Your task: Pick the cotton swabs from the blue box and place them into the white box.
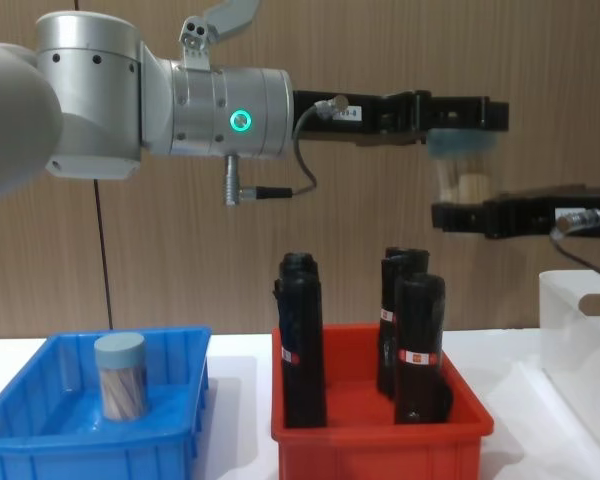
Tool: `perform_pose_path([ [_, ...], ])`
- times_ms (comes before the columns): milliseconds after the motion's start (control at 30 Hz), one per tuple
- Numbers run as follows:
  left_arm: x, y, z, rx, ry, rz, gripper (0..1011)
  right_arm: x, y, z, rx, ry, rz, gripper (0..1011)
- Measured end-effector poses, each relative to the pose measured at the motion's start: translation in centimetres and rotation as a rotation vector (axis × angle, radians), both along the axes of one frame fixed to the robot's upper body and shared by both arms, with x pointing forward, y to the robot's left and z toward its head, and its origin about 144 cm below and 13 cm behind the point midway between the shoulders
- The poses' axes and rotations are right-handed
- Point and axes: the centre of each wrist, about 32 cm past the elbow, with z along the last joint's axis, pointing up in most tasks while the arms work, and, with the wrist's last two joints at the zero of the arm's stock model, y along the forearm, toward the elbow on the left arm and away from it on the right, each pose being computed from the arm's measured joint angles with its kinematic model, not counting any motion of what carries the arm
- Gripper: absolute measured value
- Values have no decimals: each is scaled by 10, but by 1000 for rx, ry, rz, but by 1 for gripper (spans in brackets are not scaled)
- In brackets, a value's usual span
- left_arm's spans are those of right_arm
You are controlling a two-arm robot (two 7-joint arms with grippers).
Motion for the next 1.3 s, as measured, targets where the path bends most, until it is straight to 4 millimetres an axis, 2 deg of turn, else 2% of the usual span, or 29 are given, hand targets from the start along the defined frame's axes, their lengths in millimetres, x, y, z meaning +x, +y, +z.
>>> perform_pose_path([
  [433, 0, 0, 0, 0, 0, 0, 1004, 3, -15, -18, -2, 52, -76, 673],
  [767, 0, 0, 0, 0, 0, 0, 1004, 11, -40, -30, -6, 86, -187, 673],
  [1300, 0, 0, 0, 0, 0, 0, 1004, 26, -77, -38, -9, 114, -331, 673],
])
